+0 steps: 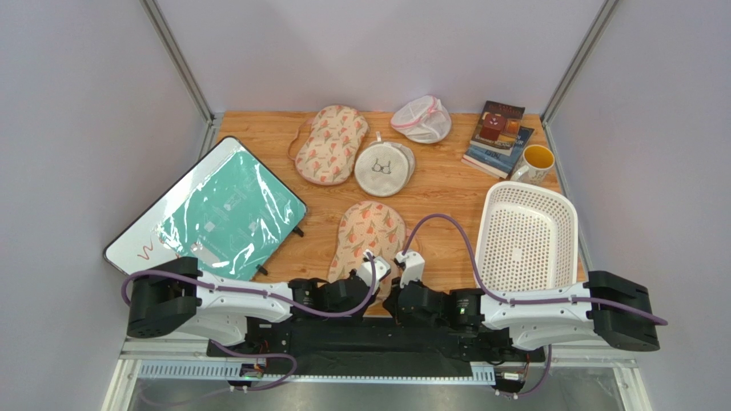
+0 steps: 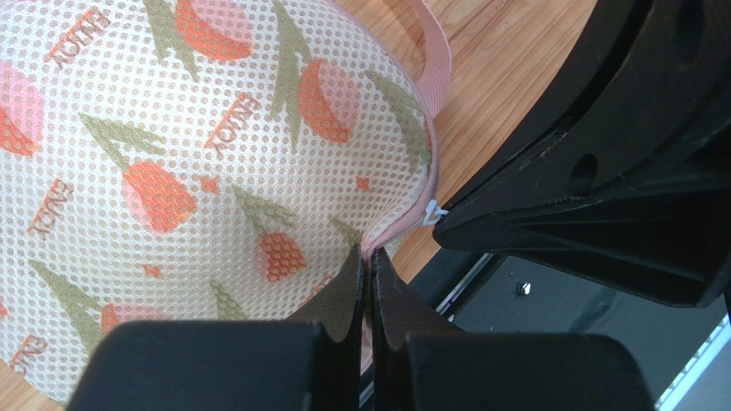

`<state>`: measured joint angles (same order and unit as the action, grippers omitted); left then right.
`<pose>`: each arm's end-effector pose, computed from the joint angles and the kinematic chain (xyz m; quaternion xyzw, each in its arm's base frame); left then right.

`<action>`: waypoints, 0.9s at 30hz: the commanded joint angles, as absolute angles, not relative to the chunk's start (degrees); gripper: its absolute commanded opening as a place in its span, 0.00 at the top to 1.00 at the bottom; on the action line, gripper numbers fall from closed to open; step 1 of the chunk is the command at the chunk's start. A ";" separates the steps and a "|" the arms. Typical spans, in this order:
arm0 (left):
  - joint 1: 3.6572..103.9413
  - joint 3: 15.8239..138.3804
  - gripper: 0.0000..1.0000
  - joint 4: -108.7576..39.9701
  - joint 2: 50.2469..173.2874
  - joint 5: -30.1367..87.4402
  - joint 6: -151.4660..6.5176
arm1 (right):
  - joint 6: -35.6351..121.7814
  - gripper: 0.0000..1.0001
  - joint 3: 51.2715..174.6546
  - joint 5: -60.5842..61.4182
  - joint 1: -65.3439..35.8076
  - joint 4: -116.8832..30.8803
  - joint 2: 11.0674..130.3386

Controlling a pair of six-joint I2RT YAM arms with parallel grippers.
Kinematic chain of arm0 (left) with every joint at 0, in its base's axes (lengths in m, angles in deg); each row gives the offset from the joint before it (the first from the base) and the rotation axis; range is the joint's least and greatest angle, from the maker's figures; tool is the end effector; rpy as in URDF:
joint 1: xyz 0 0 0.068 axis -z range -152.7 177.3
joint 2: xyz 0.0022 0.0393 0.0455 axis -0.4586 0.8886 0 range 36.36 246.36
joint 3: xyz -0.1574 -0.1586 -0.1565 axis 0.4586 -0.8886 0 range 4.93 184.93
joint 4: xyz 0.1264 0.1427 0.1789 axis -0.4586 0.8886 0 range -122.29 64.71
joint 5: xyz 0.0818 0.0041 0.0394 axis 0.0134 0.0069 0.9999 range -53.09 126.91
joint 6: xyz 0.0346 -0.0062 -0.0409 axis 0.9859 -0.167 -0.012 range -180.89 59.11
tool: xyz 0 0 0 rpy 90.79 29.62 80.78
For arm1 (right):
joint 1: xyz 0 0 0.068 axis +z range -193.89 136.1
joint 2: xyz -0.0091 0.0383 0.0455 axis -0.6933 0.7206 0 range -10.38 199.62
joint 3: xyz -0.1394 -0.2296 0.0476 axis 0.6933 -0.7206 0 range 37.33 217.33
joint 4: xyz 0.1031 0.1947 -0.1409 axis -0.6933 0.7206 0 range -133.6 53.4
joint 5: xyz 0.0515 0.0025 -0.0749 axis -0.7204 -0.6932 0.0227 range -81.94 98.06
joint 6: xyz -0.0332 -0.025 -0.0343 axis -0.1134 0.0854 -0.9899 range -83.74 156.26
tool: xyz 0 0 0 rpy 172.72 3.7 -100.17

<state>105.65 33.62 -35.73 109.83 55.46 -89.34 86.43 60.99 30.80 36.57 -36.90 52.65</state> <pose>0.0601 -0.2346 0.1654 0.3192 0.8433 -0.2388 0.3603 0.0470 0.1969 0.1629 -0.1664 0.8969 0.2569 0.3193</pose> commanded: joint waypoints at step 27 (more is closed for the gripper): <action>105.61 29.54 0.60 -28.43 96.30 59.06 -90.95 | 85.48 1.00 57.90 29.77 27.38 -32.61 42.53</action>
<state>105.65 27.48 -32.28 95.78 58.45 -91.26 86.34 57.75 28.70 27.92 -33.62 42.05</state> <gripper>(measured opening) 0.123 0.005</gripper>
